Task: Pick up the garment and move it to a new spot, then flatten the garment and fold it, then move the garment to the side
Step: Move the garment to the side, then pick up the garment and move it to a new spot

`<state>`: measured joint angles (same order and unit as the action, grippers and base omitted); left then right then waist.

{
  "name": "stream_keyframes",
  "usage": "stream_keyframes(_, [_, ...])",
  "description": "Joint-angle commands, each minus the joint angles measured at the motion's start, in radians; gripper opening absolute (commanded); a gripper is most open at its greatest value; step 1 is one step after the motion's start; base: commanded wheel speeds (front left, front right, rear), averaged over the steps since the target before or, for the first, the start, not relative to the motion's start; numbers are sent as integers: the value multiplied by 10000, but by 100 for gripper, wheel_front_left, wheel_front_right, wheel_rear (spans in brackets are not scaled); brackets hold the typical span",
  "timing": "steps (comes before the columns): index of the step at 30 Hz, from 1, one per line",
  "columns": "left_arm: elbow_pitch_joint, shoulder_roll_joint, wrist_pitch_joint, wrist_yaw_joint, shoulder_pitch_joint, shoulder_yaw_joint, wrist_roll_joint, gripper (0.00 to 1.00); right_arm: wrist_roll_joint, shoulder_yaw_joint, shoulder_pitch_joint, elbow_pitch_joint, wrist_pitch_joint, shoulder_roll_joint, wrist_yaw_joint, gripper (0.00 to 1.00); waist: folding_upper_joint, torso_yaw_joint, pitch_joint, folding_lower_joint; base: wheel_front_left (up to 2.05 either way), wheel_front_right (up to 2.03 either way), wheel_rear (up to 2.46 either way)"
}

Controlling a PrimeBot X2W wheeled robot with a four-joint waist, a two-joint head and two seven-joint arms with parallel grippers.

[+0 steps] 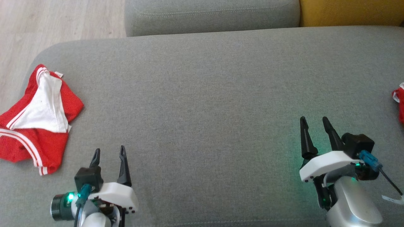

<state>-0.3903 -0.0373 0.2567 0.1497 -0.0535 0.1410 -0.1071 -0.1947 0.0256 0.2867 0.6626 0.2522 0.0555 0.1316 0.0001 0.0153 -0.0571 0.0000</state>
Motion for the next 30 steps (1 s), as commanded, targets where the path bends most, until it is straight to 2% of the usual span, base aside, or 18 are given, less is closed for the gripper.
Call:
stream_keyframes(1, [384,-130,51,39,-202,-441,56,100,-141,301,156,-375,95,-51,-9,100,-1,-8,40,0,0,0,0])
stream_keyframes(7, [448,-130,51,35,-197,-438,7,100,-269,405,127,-463,95,-52,-9,100,-1,-156,-17,0,0,0,0])
stream_keyframes(13, [454,-130,51,25,-367,-295,-45,100,-259,459,164,-612,95,-52,-9,100,-1,-669,-116,0,0,0,0])
stream_keyframes(19, [539,-130,51,93,-520,-170,-158,100,-223,465,139,-728,95,-52,-9,100,-1,-1775,-264,0,0,0,0])
stream_keyframes(30, [620,-130,51,231,-369,-628,-389,100,-318,594,190,-706,95,-52,-9,100,-1,-4202,-458,0,0,0,0])
